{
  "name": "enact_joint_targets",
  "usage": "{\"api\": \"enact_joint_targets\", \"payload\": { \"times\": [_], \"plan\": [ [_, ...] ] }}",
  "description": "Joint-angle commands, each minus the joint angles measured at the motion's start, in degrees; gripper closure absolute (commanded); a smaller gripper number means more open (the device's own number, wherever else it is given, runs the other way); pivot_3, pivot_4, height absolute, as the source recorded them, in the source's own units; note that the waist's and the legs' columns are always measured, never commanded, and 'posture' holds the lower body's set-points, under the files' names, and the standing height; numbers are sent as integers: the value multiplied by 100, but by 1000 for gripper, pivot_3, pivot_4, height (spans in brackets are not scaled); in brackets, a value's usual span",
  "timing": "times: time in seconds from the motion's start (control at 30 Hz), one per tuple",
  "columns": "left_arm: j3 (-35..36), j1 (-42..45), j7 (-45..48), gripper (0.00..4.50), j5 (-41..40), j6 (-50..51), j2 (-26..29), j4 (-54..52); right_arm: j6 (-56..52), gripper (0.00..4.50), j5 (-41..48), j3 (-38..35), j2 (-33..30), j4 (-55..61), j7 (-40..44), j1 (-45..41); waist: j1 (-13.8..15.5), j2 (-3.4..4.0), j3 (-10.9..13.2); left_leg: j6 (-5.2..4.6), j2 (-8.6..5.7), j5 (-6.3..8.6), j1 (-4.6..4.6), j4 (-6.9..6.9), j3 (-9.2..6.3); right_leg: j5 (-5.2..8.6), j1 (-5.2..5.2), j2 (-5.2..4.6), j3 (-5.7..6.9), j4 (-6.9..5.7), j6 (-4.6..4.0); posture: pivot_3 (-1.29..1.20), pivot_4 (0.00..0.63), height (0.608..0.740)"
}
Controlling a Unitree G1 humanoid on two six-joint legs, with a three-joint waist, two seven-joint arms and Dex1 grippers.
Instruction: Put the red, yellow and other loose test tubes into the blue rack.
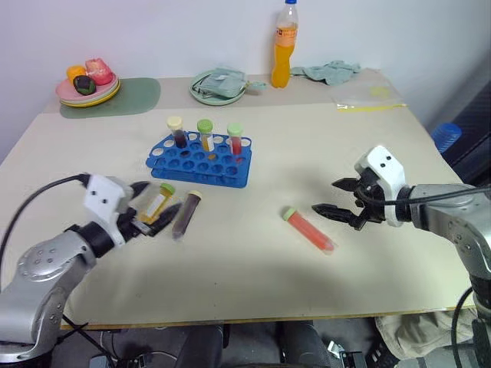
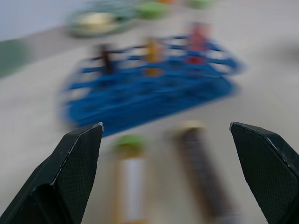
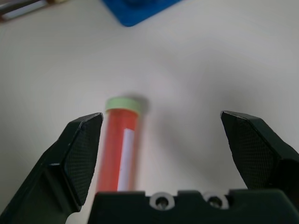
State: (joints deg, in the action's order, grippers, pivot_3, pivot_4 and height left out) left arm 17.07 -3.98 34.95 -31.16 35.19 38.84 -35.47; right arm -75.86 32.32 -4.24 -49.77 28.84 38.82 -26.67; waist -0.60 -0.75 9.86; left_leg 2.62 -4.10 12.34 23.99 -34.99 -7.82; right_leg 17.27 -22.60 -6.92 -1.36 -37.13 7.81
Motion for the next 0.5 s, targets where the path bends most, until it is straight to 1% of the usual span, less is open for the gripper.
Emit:
{"api": "enact_joint_targets", "payload": {
  "times": [0.03,0.13,0.23,0.33,0.5],
  "plan": [
    [-400,185,425,0,-48,-175,133,-24,-1113,49,123,112,131,384,-418,-396,3,0,0,0,0,0,3,0,0,0,-3,0,1,0,0,0,150,740],
    [-710,311,651,0,-6,-248,170,39,-1634,49,277,212,305,458,-579,-661,0,1,0,-1,-1,-1,9,-2,1,-1,-6,0,1,0,-1,0,150,740],
    [-1242,398,978,0,290,-576,182,232,-1664,49,930,527,373,80,-956,-946,-2,1,1,-2,-1,0,12,-3,2,-1,-7,1,2,0,0,0,150,740],
    [-1691,398,1041,0,606,-908,68,364,-1664,49,1642,876,446,-486,-1507,-1231,-12,2,1,-2,-2,-1,12,-4,10,-2,-7,1,4,0,0,0,150,740],
    [-1742,156,924,0,585,-991,-147,271,-1664,49,2804,1308,606,-1284,-2560,-1645,-23,1,1,-2,0,-1,15,-2,3,-4,-11,1,4,-3,3,0,150,740]
  ]
}}
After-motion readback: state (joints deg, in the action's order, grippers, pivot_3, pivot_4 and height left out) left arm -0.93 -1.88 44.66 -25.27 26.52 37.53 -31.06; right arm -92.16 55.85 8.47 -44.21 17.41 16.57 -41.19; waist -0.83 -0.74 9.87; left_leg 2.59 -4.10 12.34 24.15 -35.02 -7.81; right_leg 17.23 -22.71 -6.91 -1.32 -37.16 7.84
